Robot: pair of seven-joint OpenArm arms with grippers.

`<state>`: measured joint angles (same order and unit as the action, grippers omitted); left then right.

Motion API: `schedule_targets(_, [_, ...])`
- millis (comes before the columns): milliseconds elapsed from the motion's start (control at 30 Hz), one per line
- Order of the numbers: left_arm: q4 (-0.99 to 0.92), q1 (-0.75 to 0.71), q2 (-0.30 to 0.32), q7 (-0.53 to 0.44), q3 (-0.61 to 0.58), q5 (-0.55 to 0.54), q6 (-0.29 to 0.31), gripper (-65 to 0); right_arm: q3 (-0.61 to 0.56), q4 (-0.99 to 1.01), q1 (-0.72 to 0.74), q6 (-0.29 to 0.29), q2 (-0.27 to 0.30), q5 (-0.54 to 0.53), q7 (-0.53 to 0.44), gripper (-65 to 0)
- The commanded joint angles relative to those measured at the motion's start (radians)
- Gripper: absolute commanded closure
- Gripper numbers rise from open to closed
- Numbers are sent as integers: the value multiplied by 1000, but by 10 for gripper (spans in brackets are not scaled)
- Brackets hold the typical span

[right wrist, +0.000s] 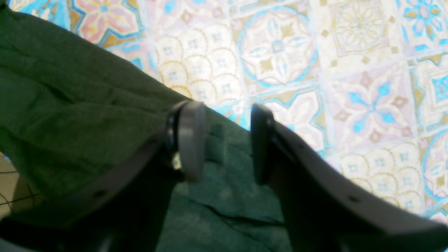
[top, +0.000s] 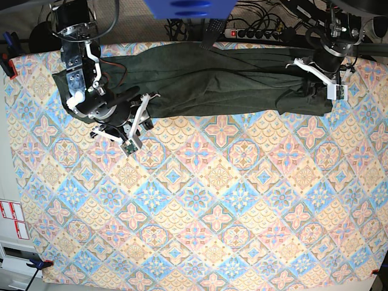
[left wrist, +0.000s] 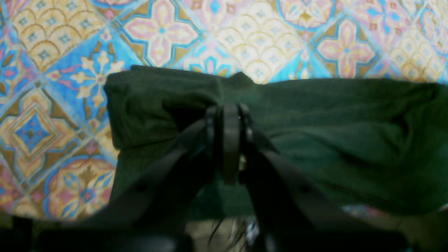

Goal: Fold the T-shirt properly
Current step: 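Grasp the sleeve cuff with the left gripper and pull it to the shirt end, then grasp the shirt end corner with the left gripper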

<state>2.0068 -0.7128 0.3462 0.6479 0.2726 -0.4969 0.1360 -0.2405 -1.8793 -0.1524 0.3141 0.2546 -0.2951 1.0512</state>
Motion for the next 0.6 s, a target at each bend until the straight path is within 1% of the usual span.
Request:
schedule_targets(0, [13,-8,4,5,6,16,1,0,3,-15,10,3,5,-6,-16,-219])
schedule_targets(133, [12,-6,-37,33,14,77,1,0,7,-15,7,3,5,-6,-16,-219])
schedule_targets(167, [9,-6,-43,33,14,99,1,-13,7,-15,7,3,5,-6,-16,-219])
schedule_targets(200, [1,-6,-51,33,14,116,1,-38,7,-15,7,3,5,-6,-15,-219])
schedule_targets(267, [-7,-3,-65,33,21,151,1,-120,2,-15,7,3,5,-6,-15,-219])
schedule_targets(367, [-4,-6,-77,33,53,155,1,-233,2,-15,7,3,5,-6,-15,-219])
schedule_targets(400, [-4,-6,-80,33,70,155,1,-256,2,-15,7,3,5,-6,-15,-219])
schedule_targets(567, [-10,0,-77,33,172,155,1,-279,2,-15,7,3,5,-6,-15,-219])
